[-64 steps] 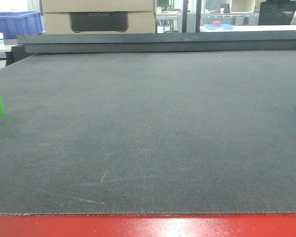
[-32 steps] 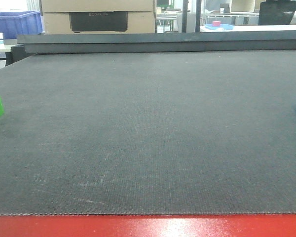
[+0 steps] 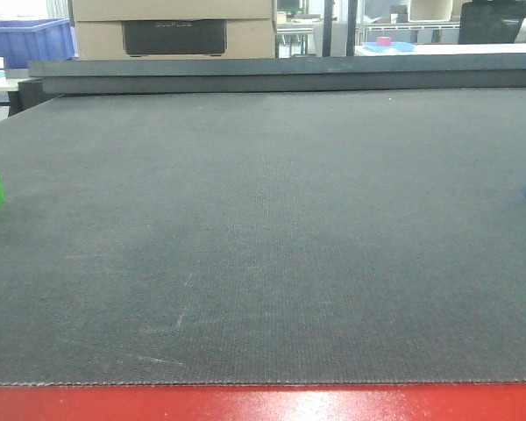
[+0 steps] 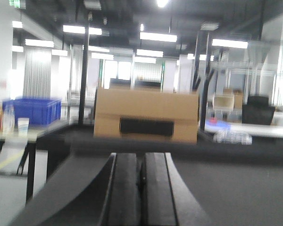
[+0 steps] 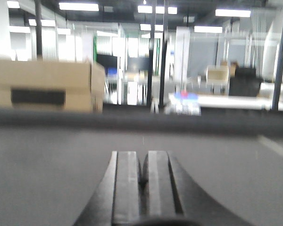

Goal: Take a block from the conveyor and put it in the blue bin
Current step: 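Lower both grippers toward the green and blue blocks on the belt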

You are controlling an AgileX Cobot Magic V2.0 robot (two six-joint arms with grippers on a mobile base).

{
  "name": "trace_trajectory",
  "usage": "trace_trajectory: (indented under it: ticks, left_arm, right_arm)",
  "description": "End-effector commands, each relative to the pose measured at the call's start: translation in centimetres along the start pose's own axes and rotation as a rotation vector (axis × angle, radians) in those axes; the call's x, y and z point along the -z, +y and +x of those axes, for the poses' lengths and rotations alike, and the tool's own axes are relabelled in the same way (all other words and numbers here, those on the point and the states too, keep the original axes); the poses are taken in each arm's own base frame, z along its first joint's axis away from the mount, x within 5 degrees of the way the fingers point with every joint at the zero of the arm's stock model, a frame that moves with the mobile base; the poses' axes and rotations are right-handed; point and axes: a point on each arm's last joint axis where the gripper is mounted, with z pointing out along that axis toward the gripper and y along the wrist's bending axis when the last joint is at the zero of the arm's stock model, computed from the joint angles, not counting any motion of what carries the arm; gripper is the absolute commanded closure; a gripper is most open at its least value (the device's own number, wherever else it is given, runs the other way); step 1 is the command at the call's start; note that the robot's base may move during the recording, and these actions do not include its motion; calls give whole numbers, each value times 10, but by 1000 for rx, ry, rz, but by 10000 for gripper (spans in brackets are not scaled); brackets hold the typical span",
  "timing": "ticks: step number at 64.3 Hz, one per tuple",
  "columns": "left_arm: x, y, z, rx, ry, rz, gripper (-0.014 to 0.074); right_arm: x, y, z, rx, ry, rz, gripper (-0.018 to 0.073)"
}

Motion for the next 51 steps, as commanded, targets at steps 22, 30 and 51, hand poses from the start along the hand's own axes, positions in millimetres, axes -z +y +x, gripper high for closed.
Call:
trace_trajectory:
  ticks: [22, 30, 51]
  left_arm:
    - [-77, -1, -146, -42, 246, -47, 476]
    - [-119, 0, -152, -63, 335, -58, 302]
    - [-177, -11, -107, -63, 617, 14, 27]
  right_arm:
    - [-72, 8, -145, 6, 283, -73, 519]
    - [-119, 8, -154, 4, 362, -77, 283]
    - [-185, 8, -117, -1, 559, -79, 0]
